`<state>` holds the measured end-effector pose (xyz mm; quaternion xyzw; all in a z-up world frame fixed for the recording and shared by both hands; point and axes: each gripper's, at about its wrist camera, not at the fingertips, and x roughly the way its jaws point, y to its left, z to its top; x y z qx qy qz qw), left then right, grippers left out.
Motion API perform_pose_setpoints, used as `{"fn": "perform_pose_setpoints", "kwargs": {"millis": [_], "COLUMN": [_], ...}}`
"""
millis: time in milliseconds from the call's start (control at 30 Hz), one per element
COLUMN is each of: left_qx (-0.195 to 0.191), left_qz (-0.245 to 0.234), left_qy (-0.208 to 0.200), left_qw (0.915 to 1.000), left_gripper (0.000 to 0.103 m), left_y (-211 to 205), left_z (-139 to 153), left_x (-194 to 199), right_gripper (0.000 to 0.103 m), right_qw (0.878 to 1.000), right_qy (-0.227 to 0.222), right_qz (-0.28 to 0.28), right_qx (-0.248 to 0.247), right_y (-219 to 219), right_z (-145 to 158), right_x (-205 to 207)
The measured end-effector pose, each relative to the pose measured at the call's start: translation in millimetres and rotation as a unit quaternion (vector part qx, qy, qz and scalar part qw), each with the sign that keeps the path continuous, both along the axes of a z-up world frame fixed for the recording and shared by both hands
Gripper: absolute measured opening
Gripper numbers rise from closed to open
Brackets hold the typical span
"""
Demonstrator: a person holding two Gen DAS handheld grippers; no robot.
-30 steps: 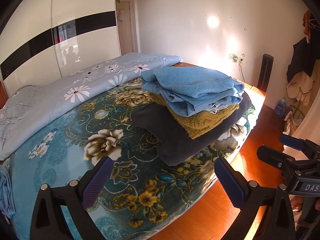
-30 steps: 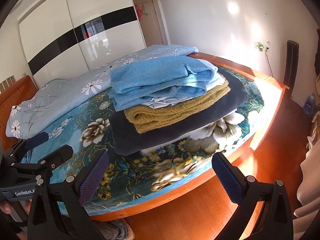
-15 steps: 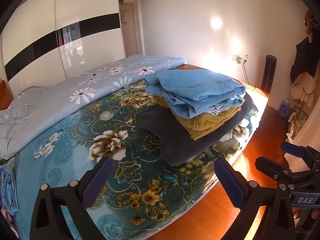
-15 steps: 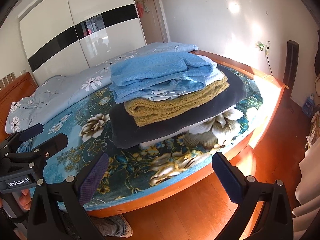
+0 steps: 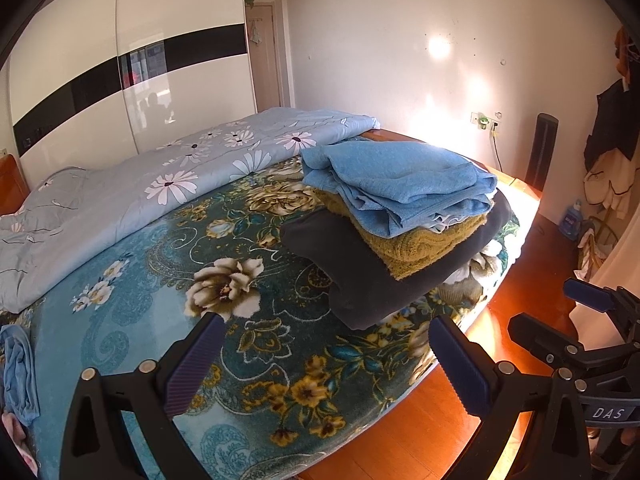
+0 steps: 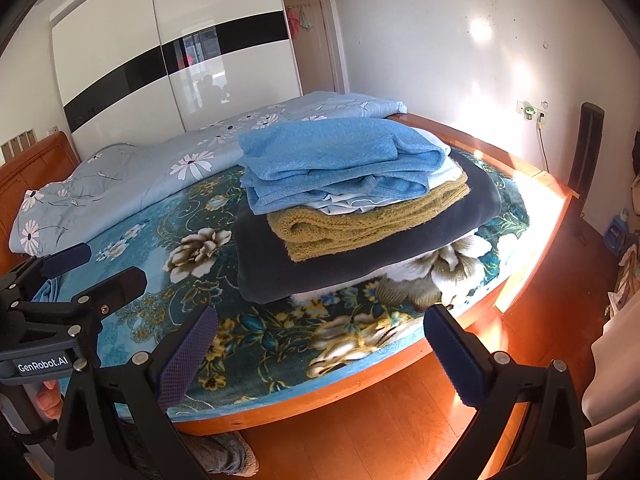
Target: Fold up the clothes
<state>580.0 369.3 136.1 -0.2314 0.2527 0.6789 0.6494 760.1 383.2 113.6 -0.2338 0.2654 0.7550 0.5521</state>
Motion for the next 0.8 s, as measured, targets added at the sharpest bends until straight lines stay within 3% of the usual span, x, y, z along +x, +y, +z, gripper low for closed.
{"fn": "perform_pose_setpoints", "kwargs": {"millis": [800], "left_qx": [-0.005], "left_qz": [0.004], "left_qy": [-0.013], "left_qw": [0.9999], "left_gripper": [0.103], "left_y": [-4.7], "left_z": [-8.6], "left_x": [-14.4], "right_gripper": [0.103], "right_qw": [1.0], "right_qy": [-0.011], "right_qz": [-0.001], "right_qx": [-0.012], "right_y": [-0.1], "right_z": [-4.2], "right_x": [-16.6]}}
